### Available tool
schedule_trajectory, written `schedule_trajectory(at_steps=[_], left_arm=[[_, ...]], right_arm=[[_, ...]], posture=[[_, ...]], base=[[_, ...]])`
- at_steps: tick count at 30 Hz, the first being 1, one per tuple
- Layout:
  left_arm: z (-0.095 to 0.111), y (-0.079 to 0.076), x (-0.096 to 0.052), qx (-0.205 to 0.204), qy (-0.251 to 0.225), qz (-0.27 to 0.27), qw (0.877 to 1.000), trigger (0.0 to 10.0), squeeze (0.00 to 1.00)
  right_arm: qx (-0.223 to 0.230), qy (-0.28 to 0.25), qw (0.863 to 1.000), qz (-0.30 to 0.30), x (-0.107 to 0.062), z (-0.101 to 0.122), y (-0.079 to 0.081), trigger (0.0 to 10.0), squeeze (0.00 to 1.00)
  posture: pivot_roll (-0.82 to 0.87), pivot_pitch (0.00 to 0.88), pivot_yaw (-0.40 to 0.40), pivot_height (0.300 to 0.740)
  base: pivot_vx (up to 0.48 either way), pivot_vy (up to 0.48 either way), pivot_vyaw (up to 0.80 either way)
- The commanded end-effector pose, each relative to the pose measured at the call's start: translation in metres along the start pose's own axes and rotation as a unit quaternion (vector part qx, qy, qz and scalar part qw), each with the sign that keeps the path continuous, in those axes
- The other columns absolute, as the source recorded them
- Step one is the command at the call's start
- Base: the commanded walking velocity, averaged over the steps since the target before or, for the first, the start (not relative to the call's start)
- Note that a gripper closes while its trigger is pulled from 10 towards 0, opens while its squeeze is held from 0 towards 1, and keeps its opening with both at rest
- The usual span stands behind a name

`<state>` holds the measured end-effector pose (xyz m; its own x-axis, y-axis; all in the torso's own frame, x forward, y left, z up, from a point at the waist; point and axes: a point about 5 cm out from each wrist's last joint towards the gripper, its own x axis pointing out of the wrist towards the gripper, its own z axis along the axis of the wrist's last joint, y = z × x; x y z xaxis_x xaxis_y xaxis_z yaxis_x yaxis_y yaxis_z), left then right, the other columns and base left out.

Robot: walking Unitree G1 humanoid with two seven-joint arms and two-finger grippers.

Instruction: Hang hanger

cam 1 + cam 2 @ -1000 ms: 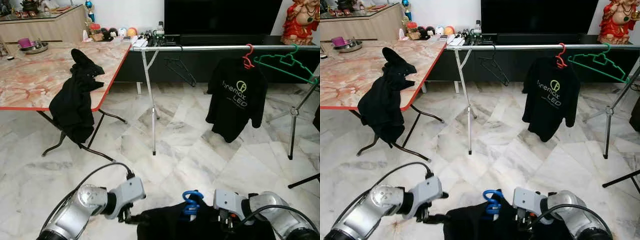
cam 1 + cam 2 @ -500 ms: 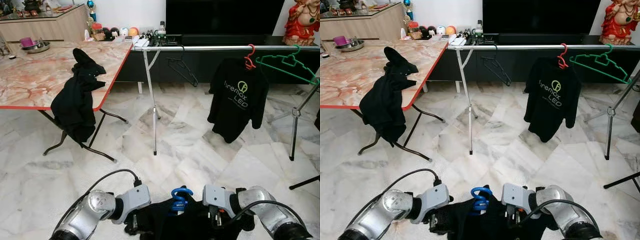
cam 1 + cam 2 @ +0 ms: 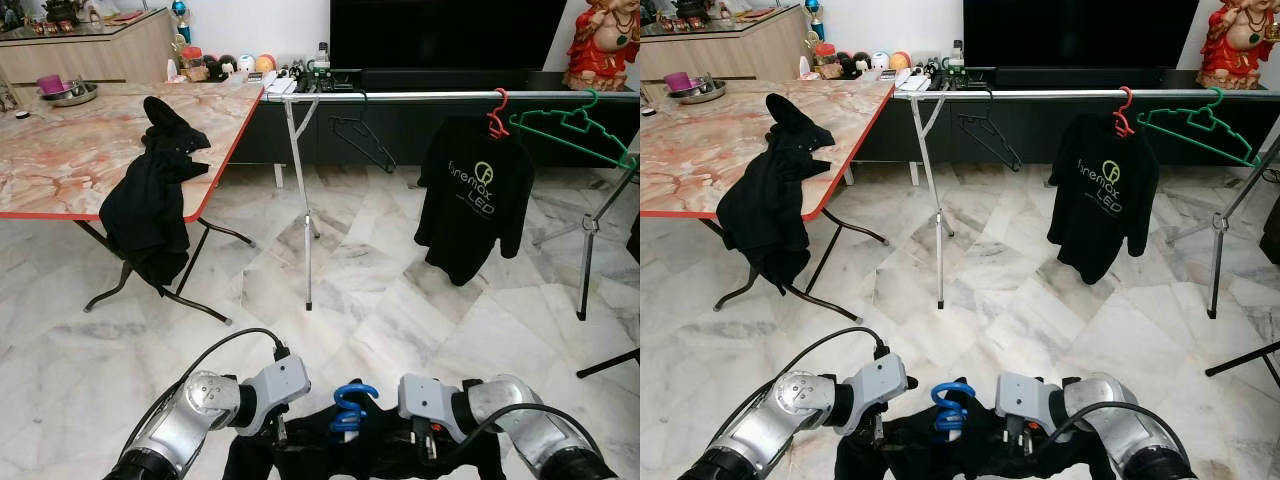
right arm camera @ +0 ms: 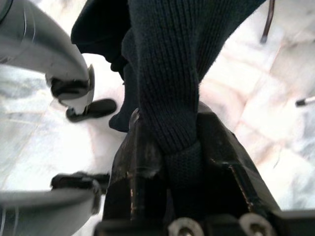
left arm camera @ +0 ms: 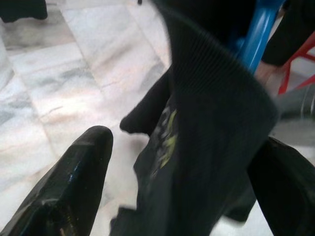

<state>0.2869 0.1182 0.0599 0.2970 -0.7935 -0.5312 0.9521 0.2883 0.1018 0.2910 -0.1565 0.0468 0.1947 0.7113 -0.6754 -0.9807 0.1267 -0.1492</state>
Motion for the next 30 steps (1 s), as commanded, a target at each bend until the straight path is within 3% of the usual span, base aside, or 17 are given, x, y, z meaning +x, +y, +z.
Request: schedule_trajectory(at_steps=[1,4,5,9,10,12,13,14,15,16,30], left_arm=[[-0.005,0.0,-0.001,-0.022,-0.002,-0.003,1.0,8.6,0.0],[-0.006,0.0,0.0,-0.027,-0.003,-0.002,1.0,8.0,0.0],[-0.006,0.0,0.001,-0.028,-0.003,-0.002,1.0,7.1,0.0],[-0.006,-0.001,0.003,-0.031,-0.005,-0.006,0.999,6.1,0.0],[-0.005,-0.002,0.004,-0.033,-0.006,-0.006,0.999,4.9,0.0],[-0.005,-0.002,0.005,-0.034,-0.007,-0.006,0.999,4.7,0.0],[-0.005,-0.001,0.005,-0.035,-0.007,-0.005,0.999,3.8,0.0],[-0.005,-0.001,0.005,-0.035,-0.008,-0.004,0.999,3.8,0.0],[-0.005,-0.001,0.006,-0.036,-0.008,-0.003,0.999,1.4,0.0],[-0.005,-0.001,0.006,-0.037,-0.009,-0.003,0.999,0.0,0.0],[-0.004,0.0,0.01,-0.046,-0.016,0.0,0.999,0.0,0.0]], right_arm=[[-0.012,-0.026,0.999,-0.014,-0.002,0.011,-0.008,0.0,0.0],[-0.017,-0.031,0.999,-0.009,0.0,0.013,-0.008,0.0,0.0],[-0.019,-0.034,0.999,-0.006,0.001,0.014,-0.008,0.0,0.0],[-0.018,-0.042,0.999,-0.006,0.001,0.017,-0.009,0.0,0.0],[-0.017,-0.043,0.999,-0.007,0.002,0.017,-0.009,0.0,0.0],[-0.016,-0.044,0.999,-0.008,0.002,0.017,-0.01,0.0,0.0],[-0.015,-0.045,0.999,-0.008,0.003,0.018,-0.01,0.0,0.0],[-0.015,-0.045,0.999,-0.008,0.003,0.018,-0.01,0.0,0.0],[-0.014,-0.046,0.999,-0.009,0.003,0.018,-0.01,0.0,0.0],[-0.014,-0.047,0.999,-0.009,0.003,0.018,-0.01,0.0,0.0],[-0.012,-0.053,0.998,-0.016,0.006,0.02,-0.011,0.0,0.0]], posture=[[0.03,0.062,-0.006,0.74],[0.03,0.063,-0.008,0.74],[0.03,0.063,-0.009,0.74],[0.03,0.063,-0.01,0.74],[0.03,0.063,-0.01,0.74],[0.03,0.064,-0.01,0.74],[0.03,0.064,-0.009,0.74],[0.03,0.064,-0.009,0.74],[0.03,0.065,-0.01,0.74],[0.03,0.064,-0.01,0.74],[0.03,0.067,-0.012,0.74]], base=[[0.0,0.0,0.0],[0.0,0.0,0.0],[0.0,0.0,0.0],[0.0,0.0,0.0],[0.0,0.0,0.0],[0.0,0.0,0.0],[0.0,0.0,0.0],[0.0,0.0,0.0],[0.0,0.0,0.0],[0.0,0.0,0.0],[0.0,0.0,0.0]])
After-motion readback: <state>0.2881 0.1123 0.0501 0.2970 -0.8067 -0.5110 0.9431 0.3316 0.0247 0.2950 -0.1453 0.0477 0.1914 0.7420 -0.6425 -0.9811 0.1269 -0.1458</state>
